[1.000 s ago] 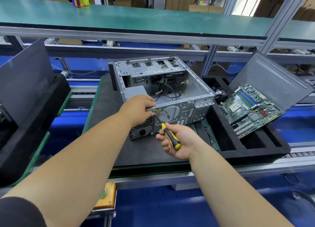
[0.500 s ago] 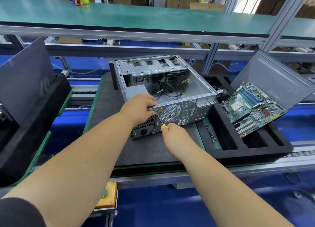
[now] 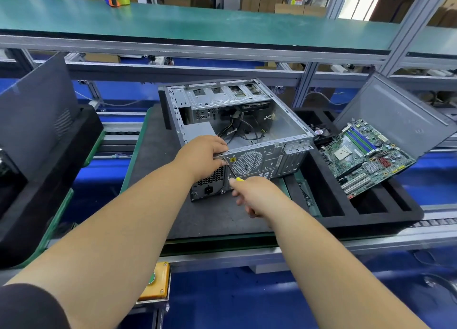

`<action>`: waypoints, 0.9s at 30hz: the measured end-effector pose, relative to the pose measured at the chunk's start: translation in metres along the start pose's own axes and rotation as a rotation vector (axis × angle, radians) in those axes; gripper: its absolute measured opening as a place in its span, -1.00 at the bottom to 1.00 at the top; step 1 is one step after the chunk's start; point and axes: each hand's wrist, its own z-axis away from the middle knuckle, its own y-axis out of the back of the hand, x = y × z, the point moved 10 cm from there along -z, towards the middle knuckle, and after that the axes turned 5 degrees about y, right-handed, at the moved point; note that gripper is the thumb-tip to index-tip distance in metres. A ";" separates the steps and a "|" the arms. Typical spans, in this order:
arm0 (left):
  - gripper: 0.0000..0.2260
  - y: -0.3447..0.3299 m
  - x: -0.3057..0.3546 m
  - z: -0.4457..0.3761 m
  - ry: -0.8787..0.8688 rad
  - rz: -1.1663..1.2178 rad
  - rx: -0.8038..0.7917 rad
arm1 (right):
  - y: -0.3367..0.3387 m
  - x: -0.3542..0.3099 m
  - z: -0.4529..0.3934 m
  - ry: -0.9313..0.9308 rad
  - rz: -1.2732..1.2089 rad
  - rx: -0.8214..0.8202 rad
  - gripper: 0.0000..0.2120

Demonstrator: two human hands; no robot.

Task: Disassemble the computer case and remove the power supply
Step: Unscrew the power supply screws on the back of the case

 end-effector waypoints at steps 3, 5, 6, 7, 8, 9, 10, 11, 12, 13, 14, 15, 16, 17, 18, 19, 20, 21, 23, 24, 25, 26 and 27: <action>-0.72 0.000 -0.001 0.000 0.000 -0.004 -0.002 | -0.016 0.020 0.003 -0.226 -0.629 -0.161 -0.65; -0.71 0.000 -0.001 0.000 0.004 -0.012 -0.003 | -0.027 0.023 0.007 -0.296 -0.792 -0.264 -0.66; -0.72 0.000 -0.001 0.000 0.004 -0.013 0.000 | -0.031 0.024 0.008 -0.307 -0.807 -0.298 -0.66; -0.73 0.001 -0.001 0.000 0.001 -0.012 0.004 | -0.034 0.023 0.009 -0.305 -0.807 -0.320 -0.66; -0.73 0.001 0.000 0.000 -0.001 -0.011 0.008 | -0.036 0.022 0.009 -0.298 -0.800 -0.326 -0.66; -0.73 0.001 0.000 0.000 0.001 -0.012 0.009 | -0.038 0.021 0.009 -0.289 -0.780 -0.318 -0.66; -0.73 0.000 0.000 0.000 0.003 -0.013 0.009 | -0.038 0.021 0.008 -0.276 -0.743 -0.290 -0.65; -0.72 0.000 0.000 -0.001 0.003 -0.014 0.008 | -0.036 0.021 0.006 -0.254 -0.688 -0.251 -0.65; -0.72 0.000 0.000 -0.001 0.003 -0.013 0.007 | -0.032 0.022 0.003 -0.225 -0.605 -0.205 -0.65; -0.72 -0.001 0.000 -0.001 0.004 -0.013 0.008 | -0.028 0.020 0.001 -0.188 -0.493 -0.161 -0.65; -0.72 -0.001 -0.001 -0.001 0.004 -0.012 0.010 | -0.023 0.016 0.000 -0.141 -0.338 -0.120 -0.66; -0.73 0.000 -0.001 -0.001 0.004 -0.010 0.011 | -0.016 0.010 -0.001 -0.075 -0.121 -0.080 -0.68; -0.74 0.000 -0.001 -0.001 0.003 -0.006 0.011 | -0.009 0.002 -0.003 0.008 0.125 -0.040 -0.71; -0.75 0.000 -0.001 0.000 0.002 -0.004 0.011 | -0.005 -0.007 -0.003 0.090 0.345 -0.003 -0.74; -0.75 -0.001 0.000 0.000 0.001 -0.005 0.010 | -0.003 -0.013 -0.003 0.155 0.490 0.043 -0.79; -0.74 -0.001 0.000 0.000 0.000 -0.007 0.009 | -0.001 -0.017 -0.001 0.186 0.571 0.095 -0.84; -0.74 -0.001 0.000 0.000 0.000 -0.009 0.010 | 0.000 -0.019 0.000 0.191 0.613 0.149 -0.88; -0.74 -0.001 0.000 0.000 -0.001 -0.010 0.012 | 0.000 -0.020 0.002 0.174 0.650 0.197 -0.89; -0.75 0.000 0.000 0.000 -0.005 -0.007 0.013 | -0.005 -0.022 0.001 0.105 0.778 0.241 -0.68; -0.75 0.000 0.000 0.000 -0.007 -0.008 0.012 | -0.009 -0.021 -0.001 0.062 0.849 0.249 -0.54; -0.75 0.000 0.000 0.000 -0.007 -0.009 0.010 | -0.009 -0.021 -0.002 0.034 0.880 0.265 -0.45; -0.75 -0.001 0.000 0.000 -0.008 -0.008 0.010 | -0.008 -0.023 -0.003 0.035 0.884 0.272 -0.47; -0.75 0.000 0.000 0.000 -0.009 -0.005 0.012 | -0.007 -0.026 -0.002 0.054 0.874 0.265 -0.56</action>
